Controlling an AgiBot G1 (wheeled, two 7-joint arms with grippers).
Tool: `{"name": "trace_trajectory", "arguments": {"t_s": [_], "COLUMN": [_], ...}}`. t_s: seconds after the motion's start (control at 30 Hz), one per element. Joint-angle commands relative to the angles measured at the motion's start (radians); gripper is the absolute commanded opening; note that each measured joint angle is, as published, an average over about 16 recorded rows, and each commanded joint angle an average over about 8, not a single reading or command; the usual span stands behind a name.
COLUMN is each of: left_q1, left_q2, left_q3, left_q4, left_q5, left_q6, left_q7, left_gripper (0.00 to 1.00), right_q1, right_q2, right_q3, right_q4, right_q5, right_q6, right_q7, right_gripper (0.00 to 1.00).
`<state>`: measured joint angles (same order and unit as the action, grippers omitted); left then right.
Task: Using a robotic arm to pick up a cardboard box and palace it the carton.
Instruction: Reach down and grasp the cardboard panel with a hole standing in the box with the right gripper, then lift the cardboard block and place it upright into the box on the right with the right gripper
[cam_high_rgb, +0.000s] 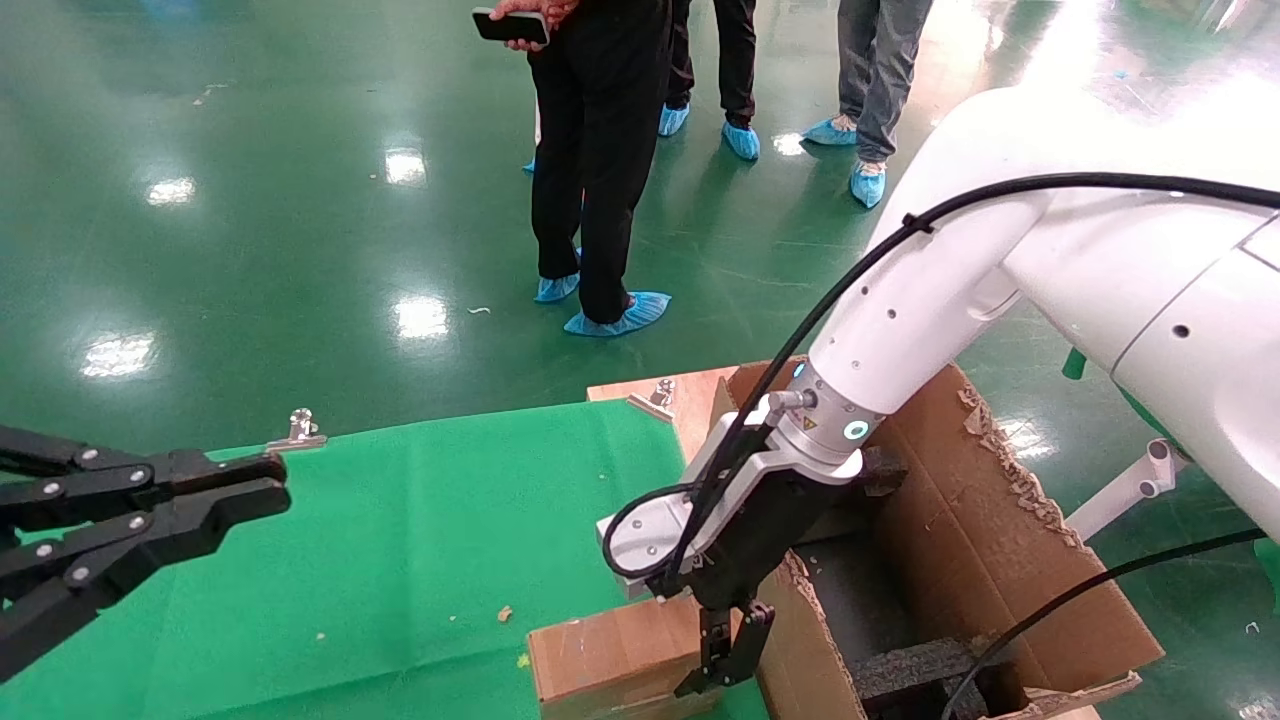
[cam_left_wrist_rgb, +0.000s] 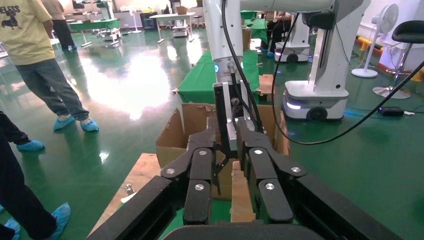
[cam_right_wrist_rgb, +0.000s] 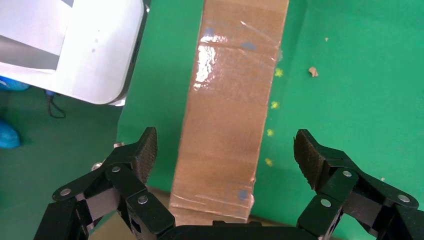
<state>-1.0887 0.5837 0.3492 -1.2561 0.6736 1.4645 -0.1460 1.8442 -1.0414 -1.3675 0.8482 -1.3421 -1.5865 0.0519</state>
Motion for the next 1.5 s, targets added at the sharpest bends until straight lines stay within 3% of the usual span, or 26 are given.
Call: {"name": "trace_trajectory", "arguments": {"t_s": [0.03, 0.27, 0.33, 1.5], "left_q1": [0.000, 0.000, 0.000, 0.000], "left_q2": [0.000, 0.000, 0.000, 0.000], "left_q3": [0.000, 0.000, 0.000, 0.000], "left_q4": [0.000, 0.000, 0.000, 0.000], "left_q5": [0.000, 0.000, 0.000, 0.000], "left_q6": [0.000, 0.000, 0.000, 0.000], "left_q7": [0.000, 0.000, 0.000, 0.000], "left_gripper": [1.00, 1.00, 1.00, 1.00], "right_q1": [0.003, -0.003, -0.004, -0.012], "right_q2": [-0.003, 0.003, 0.004, 0.009], "right_q3": [-0.006, 0.005, 0.008, 0.020], "right_q4": [-0.004, 0.003, 0.005, 0.013], "right_q5": [0.003, 0.001, 0.000, -0.005], "right_q6": [0.000, 0.000, 0.000, -0.001], "right_q7": [-0.002, 0.001, 0.002, 0.006], "right_gripper": [0.94, 0.09, 0.00, 0.00]}}
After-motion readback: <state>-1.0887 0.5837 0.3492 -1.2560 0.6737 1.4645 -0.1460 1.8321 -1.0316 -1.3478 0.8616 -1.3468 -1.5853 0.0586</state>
